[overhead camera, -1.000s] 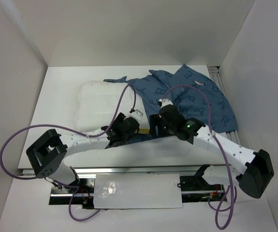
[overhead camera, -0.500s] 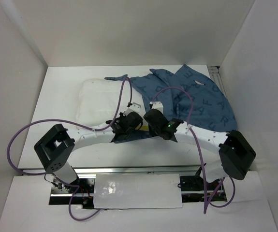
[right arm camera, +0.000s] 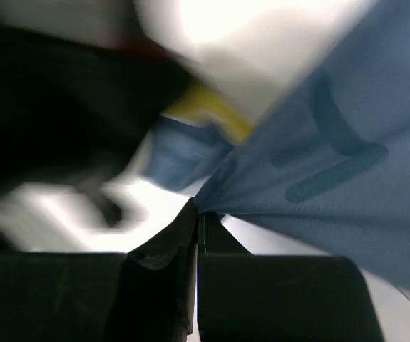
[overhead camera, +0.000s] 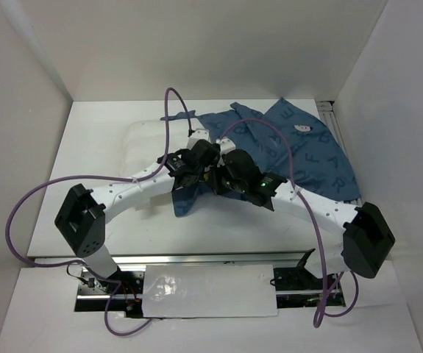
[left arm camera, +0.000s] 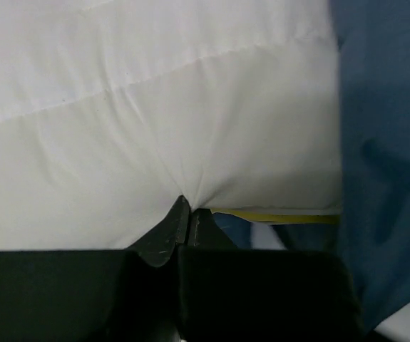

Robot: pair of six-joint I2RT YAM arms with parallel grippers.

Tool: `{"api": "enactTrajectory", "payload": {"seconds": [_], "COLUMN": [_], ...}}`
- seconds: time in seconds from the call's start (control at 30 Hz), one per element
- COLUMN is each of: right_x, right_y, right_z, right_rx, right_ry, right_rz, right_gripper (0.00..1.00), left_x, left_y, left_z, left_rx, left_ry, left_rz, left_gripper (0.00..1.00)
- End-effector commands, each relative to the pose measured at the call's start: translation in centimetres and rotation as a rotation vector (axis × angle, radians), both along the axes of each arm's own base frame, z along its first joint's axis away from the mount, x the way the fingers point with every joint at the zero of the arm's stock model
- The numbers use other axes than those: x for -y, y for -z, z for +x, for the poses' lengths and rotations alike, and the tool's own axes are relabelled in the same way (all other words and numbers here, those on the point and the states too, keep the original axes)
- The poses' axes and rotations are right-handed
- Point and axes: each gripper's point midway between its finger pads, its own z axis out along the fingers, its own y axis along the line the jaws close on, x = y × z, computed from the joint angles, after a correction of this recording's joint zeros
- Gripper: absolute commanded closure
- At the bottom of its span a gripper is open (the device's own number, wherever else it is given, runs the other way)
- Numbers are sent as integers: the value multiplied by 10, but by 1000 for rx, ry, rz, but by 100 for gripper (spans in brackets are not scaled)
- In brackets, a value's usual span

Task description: Put the pillow into the pillowcase

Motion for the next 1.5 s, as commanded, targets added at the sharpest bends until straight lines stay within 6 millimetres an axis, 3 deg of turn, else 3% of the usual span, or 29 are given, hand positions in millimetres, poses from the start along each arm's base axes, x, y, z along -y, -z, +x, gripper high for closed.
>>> {"api": "enactTrajectory", "payload": {"seconds": [0.0, 0.1, 0.2, 0.33, 0.4, 0.43, 0.47, 0.5, 0.53, 0.57, 0.67, 0.8, 0.83, 0.9, 0.97, 1.0, 1.03, 1.07, 1.1, 1.13, 1.17, 1.23, 1.27, 1.3, 1.33, 1.37, 1.4, 1.43, 1.47], "right_x": [-77, -95, -95, -85, -85, -82, -80, -77, -71, -63, -37, -4, 9, 24, 41, 43, 45, 46, 39, 33, 32, 26, 21, 18, 16, 13, 8, 11, 7], "right_y": [-106, -138, -153, -133, -127, -109, -102, -91, -91, -72, -58, -64, -74, -81, -67, -83, -81, -58, -75, -57, -57, -78, -57, -78, -77, -49, -44, -59, -34], "right_z": [-48, -81, -113, -132, -115, -105, -97, -89, -79, -75, -66, -55, -43, -30, -10, 3, 13, 25, 38, 52, 65, 98, 114, 137, 149, 165, 186, 195, 205], "right_rx": [212, 310, 399, 424, 428, 366, 342, 322, 328, 271, 251, 267, 292, 281, 237, 248, 234, 188, 214, 199, 207, 258, 236, 263, 264, 235, 247, 273, 257], "right_ry": [-490, -732, -931, -1009, -910, -851, -789, -743, -666, -610, -488, -319, -216, -92, 55, 109, 151, 185, 198, 209, 223, 270, 267, 289, 291, 289, 300, 327, 309], "right_rz": [392, 527, 632, 642, 605, 552, 522, 479, 451, 395, 278, 191, 176, 141, 50, 49, 18, -69, -68, -134, -157, -150, -203, -177, -194, -260, -297, -277, -341], "right_gripper": [100, 100, 100, 100, 95, 86, 77, 66, 60, 54, 32, 15, 15, 15, 18, 20, 22, 23, 24, 26, 26, 31, 31, 31, 31, 31, 31, 31, 31], "left_x": [25, 36, 38, 29, 20, 20, 10, 3, -7, -14, -40, -62, -69, -78, -90, -94, -102, -103, -106, -112, -114, -124, -125, -125, -124, -124, -122, -121, -122], "left_y": [-4, -3, 4, 8, 7, 6, 6, 6, 2, -1, -9, -22, -20, -25, -30, -31, -23, -27, -27, -20, -16, -10, 2, 8, 15, 21, 37, 45, 53], "left_z": [-6, -10, -11, -13, -16, -19, -19, -22, -24, -28, -37, -47, -50, -48, -39, -32, -23, -11, 0, 17, 26, 50, 64, 72, 80, 88, 97, 100, 102], "left_rx": [-54, -97, -117, -145, -155, -161, -171, -178, -175, -172, -154, -137, -147, -133, -125, -116, -136, -119, -113, -133, -147, -143, -165, -184, -204, -212, -236, -252, -254], "left_ry": [-22, -9, -29, -48, -65, -69, -89, -107, -122, -135, -185, -197, -211, -233, -251, -260, -287, -280, -285, -303, -307, -349, -358, -353, -355, -349, -344, -346, -347], "left_rz": [-130, -206, -244, -268, -291, -306, -295, -296, -298, -281, -264, -278, -277, -289, -293, -291, -274, -266, -256, -241, -236, -247, -227, -226, -237, -246, -225, -218, -181], "left_gripper": [100, 100, 100, 100, 100, 96, 86, 63, 50, 49, 41, 26, 26, 2, 0, 0, 0, 0, 0, 0, 0, 0, 0, 0, 0, 0, 1, 1, 1]}}
